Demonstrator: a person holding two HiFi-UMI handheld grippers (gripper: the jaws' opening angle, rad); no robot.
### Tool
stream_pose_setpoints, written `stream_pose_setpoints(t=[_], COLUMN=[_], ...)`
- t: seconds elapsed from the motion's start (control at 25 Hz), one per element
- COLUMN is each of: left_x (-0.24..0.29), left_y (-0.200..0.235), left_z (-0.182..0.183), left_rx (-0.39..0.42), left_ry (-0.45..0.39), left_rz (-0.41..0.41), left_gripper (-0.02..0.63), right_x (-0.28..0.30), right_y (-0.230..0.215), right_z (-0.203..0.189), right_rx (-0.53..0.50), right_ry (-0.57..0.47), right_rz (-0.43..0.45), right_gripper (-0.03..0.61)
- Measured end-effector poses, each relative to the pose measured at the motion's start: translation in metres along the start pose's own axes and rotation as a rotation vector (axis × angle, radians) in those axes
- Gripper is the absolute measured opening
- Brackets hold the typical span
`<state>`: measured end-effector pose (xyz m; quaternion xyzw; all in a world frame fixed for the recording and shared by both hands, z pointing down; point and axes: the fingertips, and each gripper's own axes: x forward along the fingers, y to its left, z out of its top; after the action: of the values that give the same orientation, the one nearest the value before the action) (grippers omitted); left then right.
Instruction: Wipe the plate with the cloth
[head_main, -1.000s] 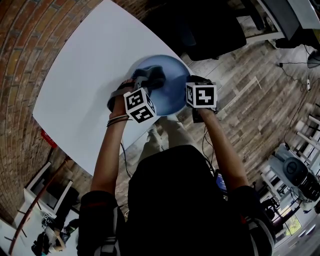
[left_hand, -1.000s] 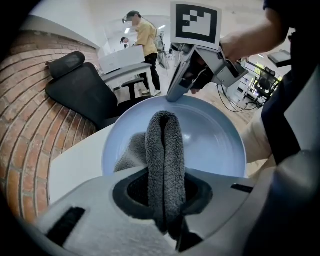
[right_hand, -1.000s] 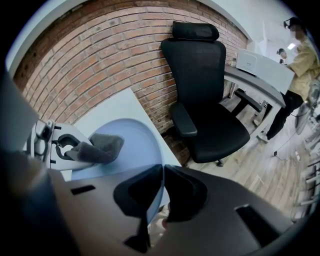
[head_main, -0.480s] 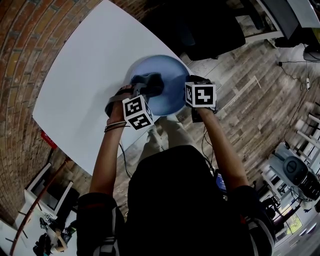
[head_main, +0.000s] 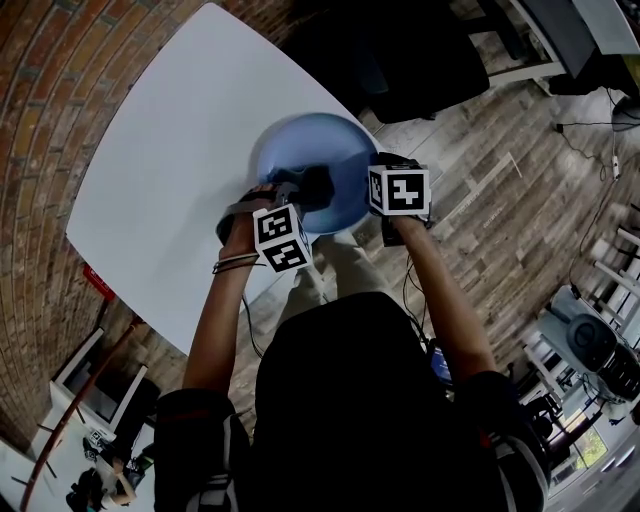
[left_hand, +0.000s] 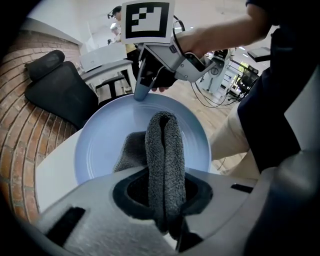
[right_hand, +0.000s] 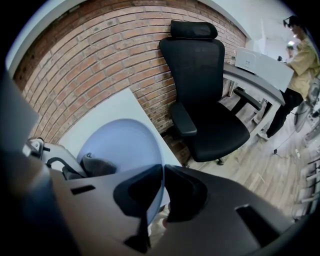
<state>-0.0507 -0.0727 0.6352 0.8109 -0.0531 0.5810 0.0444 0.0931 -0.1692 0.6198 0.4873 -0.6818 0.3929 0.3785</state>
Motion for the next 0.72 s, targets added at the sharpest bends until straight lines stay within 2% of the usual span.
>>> stream_pose_setpoints(t=[0.44, 0.72], left_x=[0.006, 0.012], left_y=[-0.012, -0.011], left_z=[0.01, 0.022], left_rx=[0.014, 0.028], left_ry=[0.0, -0.011], left_rz=[-0.047, -0.035], left_gripper=[0.062, 0.063], right_x=[-0.002, -0.004], right_y=[0.0, 0.006], right_z=[0.0, 0.006], right_rx=[0.015, 0.009], right_ry=[-0.001, -0.019], right_rz=[0.008, 0.034], right_gripper=[0.034, 0.034])
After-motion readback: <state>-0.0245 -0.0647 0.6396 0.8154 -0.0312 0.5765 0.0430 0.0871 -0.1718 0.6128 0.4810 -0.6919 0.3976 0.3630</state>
